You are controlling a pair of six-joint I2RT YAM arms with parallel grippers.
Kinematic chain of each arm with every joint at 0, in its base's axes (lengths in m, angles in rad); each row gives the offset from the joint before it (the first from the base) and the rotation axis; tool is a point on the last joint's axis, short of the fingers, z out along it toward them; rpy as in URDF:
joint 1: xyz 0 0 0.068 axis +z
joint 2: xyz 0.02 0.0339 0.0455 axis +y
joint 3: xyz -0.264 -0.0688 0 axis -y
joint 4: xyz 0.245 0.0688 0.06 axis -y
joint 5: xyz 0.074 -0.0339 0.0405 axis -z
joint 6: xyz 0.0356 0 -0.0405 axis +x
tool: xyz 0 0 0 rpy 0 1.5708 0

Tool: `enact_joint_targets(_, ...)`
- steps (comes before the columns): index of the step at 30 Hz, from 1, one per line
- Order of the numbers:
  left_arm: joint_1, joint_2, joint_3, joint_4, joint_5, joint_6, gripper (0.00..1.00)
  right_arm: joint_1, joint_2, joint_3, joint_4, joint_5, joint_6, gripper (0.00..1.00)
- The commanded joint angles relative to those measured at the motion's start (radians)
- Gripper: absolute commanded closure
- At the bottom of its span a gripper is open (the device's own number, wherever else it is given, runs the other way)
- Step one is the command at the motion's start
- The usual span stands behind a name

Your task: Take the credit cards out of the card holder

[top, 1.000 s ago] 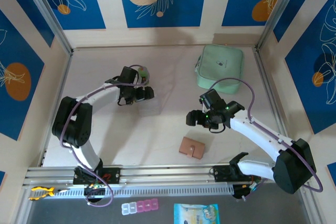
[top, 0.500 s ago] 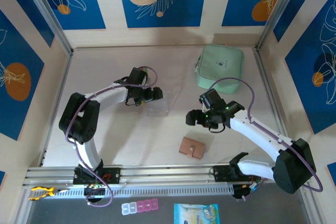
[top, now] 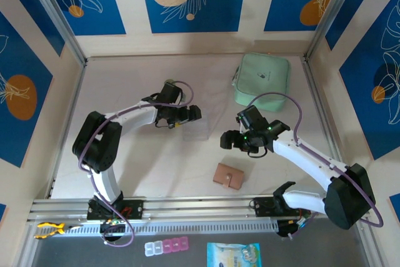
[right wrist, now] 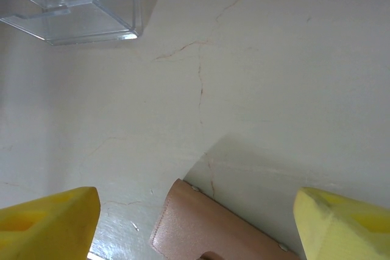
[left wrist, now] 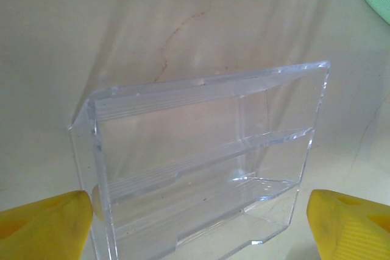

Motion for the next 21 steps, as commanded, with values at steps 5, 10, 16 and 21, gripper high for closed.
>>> enact_joint_targets(5, -0.009, -0.071, 0.006, -0.052, -0.041, 0.012, 0.10, 0.055, -0.004, 0.007, -0.102, -0.009, 0.073, 0.19)
enact_joint_targets(10, -0.011, -0.134, -0.014, -0.096, -0.055, 0.035, 0.09, 0.141, -0.043, -0.016, -0.177, 0.008, 0.186, 0.19)
enact_joint_targets(16, -0.015, -0.215, -0.083, -0.097, -0.062, 0.031, 0.09, 0.295, -0.091, -0.067, -0.209, 0.000, 0.348, 0.19)
enact_joint_targets(21, -0.014, -0.256, -0.127, -0.096, -0.067, 0.034, 0.09, 0.454, -0.109, -0.132, -0.108, -0.049, 0.515, 0.16)
